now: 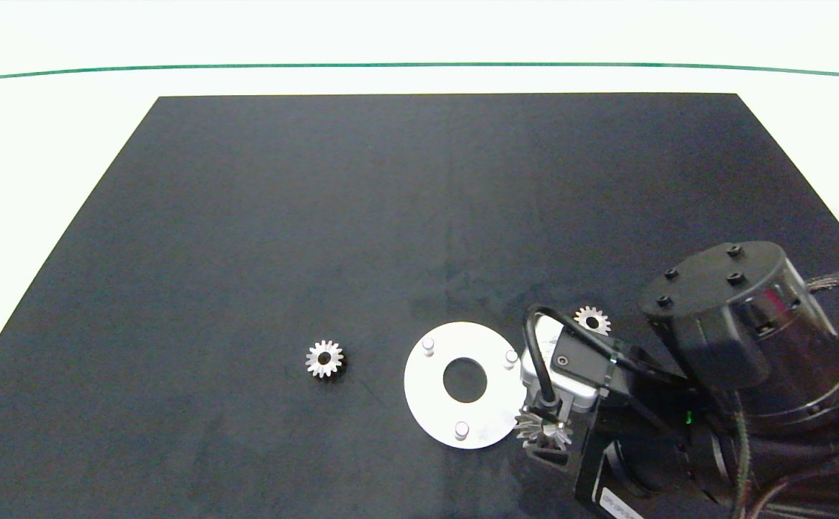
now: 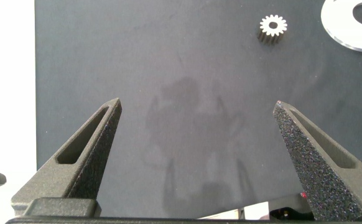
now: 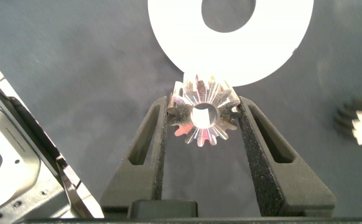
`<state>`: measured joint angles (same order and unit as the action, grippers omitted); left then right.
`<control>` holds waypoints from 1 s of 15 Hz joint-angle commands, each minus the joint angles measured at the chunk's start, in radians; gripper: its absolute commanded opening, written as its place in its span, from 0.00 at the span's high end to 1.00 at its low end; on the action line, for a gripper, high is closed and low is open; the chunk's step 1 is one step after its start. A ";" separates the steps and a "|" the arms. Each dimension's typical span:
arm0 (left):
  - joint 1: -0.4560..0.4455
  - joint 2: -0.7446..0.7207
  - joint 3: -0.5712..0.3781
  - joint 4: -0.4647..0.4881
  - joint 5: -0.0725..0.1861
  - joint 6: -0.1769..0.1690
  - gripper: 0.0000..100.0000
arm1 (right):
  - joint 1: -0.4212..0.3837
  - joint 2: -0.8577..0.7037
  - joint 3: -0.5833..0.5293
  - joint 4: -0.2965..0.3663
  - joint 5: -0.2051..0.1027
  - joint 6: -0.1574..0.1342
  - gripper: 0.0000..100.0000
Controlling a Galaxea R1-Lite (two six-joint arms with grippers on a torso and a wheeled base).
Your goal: Install three planetary gears onto the carrier pins
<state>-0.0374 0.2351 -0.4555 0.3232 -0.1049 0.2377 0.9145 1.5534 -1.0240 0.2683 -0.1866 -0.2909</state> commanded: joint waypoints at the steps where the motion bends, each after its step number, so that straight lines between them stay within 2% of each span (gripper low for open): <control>1: 0.001 0.009 0.000 -0.003 -0.001 0.002 0.00 | 0.021 0.063 -0.039 0.005 -0.007 -0.002 0.84; 4: 0.001 0.009 0.001 -0.003 -0.001 0.002 0.00 | 0.023 0.073 -0.087 0.091 -0.007 -0.002 0.84; 12: 0.001 0.015 -0.005 -0.004 -0.001 0.002 0.00 | 0.044 0.159 -0.185 0.095 -0.008 -0.002 0.84; 15: 0.001 0.016 -0.009 -0.010 -0.002 0.002 0.00 | 0.072 0.180 -0.194 0.095 -0.030 -0.002 0.84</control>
<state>-0.0368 0.2504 -0.4636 0.3111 -0.1062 0.2377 0.9779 1.7160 -1.2147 0.3611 -0.2155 -0.2915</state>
